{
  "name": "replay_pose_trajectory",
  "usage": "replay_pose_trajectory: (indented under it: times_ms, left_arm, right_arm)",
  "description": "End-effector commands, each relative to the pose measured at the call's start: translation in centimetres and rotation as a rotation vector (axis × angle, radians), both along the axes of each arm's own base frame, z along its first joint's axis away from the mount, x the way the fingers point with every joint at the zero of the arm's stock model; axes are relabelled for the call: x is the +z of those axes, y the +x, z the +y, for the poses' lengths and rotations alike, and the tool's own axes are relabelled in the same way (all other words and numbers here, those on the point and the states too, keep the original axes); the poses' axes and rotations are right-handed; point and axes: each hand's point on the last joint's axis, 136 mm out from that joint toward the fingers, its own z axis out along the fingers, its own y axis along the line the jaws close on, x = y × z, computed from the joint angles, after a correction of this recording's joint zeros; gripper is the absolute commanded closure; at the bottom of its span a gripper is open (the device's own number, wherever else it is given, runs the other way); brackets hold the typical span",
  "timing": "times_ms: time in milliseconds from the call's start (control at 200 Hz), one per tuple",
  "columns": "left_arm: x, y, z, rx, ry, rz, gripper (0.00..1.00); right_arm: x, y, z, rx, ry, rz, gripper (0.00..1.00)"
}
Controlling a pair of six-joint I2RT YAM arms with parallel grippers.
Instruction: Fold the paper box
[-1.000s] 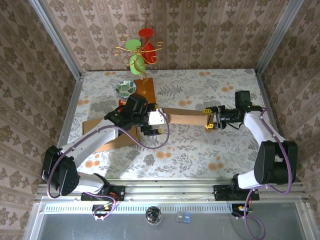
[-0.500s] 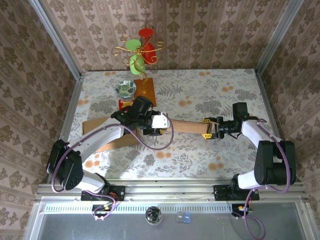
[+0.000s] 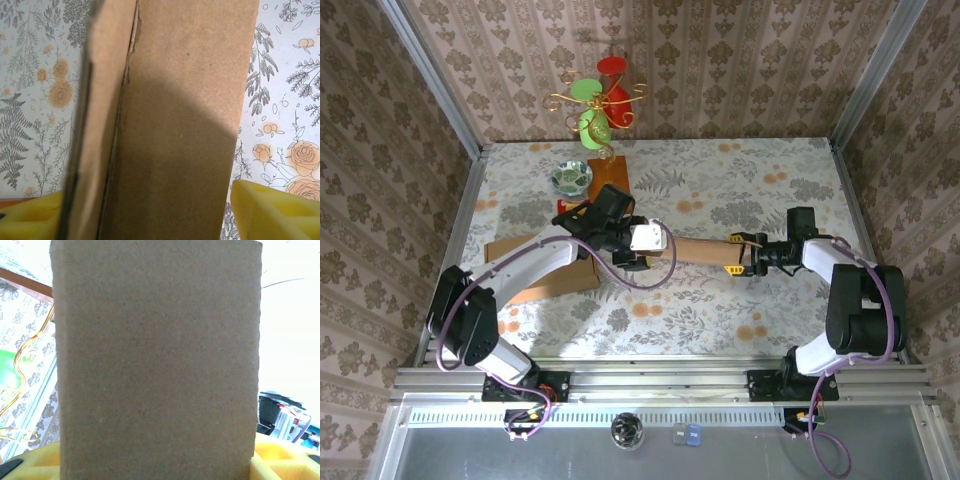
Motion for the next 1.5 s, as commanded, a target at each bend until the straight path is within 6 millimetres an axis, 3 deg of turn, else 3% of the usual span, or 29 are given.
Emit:
replay_pose_trajectory:
  times_ms: [0,260,695,840,1045,1305,1410,1495]
  left_arm:
    - [-0.3,-0.9,-0.4,-0.048,0.018,0.05,0.3]
    - [-0.8,-0.6,-0.8,-0.089,0.03,0.074,0.31]
    - [-1.0,1.4,-1.8,-0.024,0.009,0.185,0.37]
    - [-1.0,1.8,-1.9,0.014,0.018,0.285,0.39]
    - [-1.5,2.4,-2.1,0.08,0.028,0.357,0.4]
    - [-1.5,2.4,-2.3,0.136,0.031,0.437,0.42]
    - [-1.3,2.4,-2.3,0.152,0.036,0.46,0.43]
    - [-1.2,2.4,-2.4,0.16,0.038,0.478,0.43]
  right_arm:
    - [-0.5,-0.6,-0.1,-0.007,0.044,0.049,0.43]
    - [-1.3,-0.3,-1.4,-0.034,0.052,0.065,0.4]
    - [-0.7,1.7,-3.8,-0.107,0.017,0.036,0.29]
    - [0.7,2.7,-5.3,-0.151,-0.041,-0.002,0.28]
    - [4.4,3.8,-8.6,-0.235,-0.262,-0.089,0.27]
    - [8.6,1.5,-12.1,-0.29,-0.647,-0.231,0.29]
    - [9.5,0.4,-12.4,-0.357,-0.703,-0.294,0.29]
    - [9.9,0.3,-10.6,-0.309,-0.733,-0.366,0.31]
